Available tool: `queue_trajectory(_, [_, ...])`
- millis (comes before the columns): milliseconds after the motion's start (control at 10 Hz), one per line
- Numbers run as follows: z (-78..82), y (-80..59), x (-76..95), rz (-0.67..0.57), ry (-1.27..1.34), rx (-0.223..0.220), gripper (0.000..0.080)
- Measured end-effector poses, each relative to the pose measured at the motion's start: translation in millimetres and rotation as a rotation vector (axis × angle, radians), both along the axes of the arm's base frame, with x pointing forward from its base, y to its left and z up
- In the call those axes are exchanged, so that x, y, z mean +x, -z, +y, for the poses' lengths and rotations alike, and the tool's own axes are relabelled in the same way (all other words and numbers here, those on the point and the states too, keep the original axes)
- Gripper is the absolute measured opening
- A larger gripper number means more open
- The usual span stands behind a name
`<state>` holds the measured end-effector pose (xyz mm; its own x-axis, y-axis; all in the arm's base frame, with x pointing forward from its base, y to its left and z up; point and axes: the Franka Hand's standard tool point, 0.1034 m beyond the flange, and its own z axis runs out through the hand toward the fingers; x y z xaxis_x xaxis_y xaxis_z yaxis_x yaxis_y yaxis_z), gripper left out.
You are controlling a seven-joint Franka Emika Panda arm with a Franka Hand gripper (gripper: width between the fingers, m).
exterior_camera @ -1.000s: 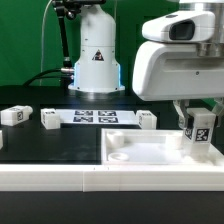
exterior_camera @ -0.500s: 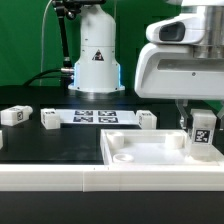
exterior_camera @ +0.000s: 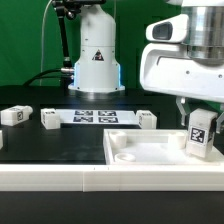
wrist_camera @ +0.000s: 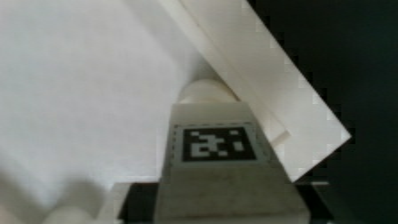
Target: Assemble one leg
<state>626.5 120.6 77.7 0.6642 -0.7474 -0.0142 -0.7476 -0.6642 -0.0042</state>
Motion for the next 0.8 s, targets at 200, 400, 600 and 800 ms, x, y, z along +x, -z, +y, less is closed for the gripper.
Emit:
queue_trajectory(200, [1.8,-0.4,-0.6,0.001,0.197,-0.01,0.0291])
queue_trajectory(400, [1.2,-0.3,-0.4,0.003,0.276,-0.004,0.0291])
queue_trajectory(600, [1.8,-0.4,-0.2,0.001,0.264,-0.003,0.0366])
queue_trajectory(800, [0.4,-0.6,0.2,0.0,0.16,-0.003,0.055])
